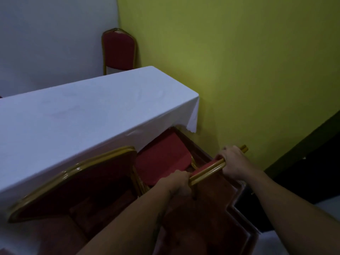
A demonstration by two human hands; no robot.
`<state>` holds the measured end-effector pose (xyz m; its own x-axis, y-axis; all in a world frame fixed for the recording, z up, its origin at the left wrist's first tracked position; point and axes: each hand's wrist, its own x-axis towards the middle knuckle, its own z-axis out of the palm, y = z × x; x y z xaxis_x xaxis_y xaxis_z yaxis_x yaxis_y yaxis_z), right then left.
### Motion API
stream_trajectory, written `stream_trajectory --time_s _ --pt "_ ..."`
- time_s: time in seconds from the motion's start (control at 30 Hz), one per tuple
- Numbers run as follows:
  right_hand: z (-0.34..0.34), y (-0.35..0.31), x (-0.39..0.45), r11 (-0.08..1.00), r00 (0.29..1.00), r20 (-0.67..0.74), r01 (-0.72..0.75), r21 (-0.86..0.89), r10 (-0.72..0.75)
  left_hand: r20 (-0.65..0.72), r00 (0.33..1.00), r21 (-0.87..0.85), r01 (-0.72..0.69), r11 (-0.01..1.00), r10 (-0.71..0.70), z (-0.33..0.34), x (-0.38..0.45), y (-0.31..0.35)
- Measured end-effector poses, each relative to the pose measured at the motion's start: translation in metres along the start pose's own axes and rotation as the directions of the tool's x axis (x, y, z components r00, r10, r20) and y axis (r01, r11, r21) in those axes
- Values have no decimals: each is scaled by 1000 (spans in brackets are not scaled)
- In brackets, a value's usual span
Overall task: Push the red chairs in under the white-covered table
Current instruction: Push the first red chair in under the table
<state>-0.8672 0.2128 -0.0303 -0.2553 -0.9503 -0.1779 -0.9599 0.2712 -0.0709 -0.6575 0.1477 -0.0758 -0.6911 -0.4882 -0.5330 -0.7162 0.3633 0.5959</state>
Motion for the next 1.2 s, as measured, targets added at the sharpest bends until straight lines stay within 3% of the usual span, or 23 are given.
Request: stream_trajectory --time_s 0.33,0.6,0.83,0.93,1.1,1.2 --pt "-20 0 43 996 995 -40 87 -2 -87 -61 998 -40 21 999 -24 -26 21 -3" --pt "-14 40 45 989 989 -24 145 -26 -146 -84 994 -51 63 997 -67 -6 38 27" --pt "-2 43 45 966 960 -144 251 59 -240 -155 973 -40 166 985 -171 2 28 25" --pt "-2 47 48 960 959 -73 278 31 -275 -173 964 -52 194 980 -201 6 24 24" --pt "-19 67 70 971 994 97 -35 -235 60 -176 949 -60 254 965 -260 5 27 31" --pt "-11 89 80 985 999 42 3 -171 4 -184 941 -69 275 959 -283 7 29 32"
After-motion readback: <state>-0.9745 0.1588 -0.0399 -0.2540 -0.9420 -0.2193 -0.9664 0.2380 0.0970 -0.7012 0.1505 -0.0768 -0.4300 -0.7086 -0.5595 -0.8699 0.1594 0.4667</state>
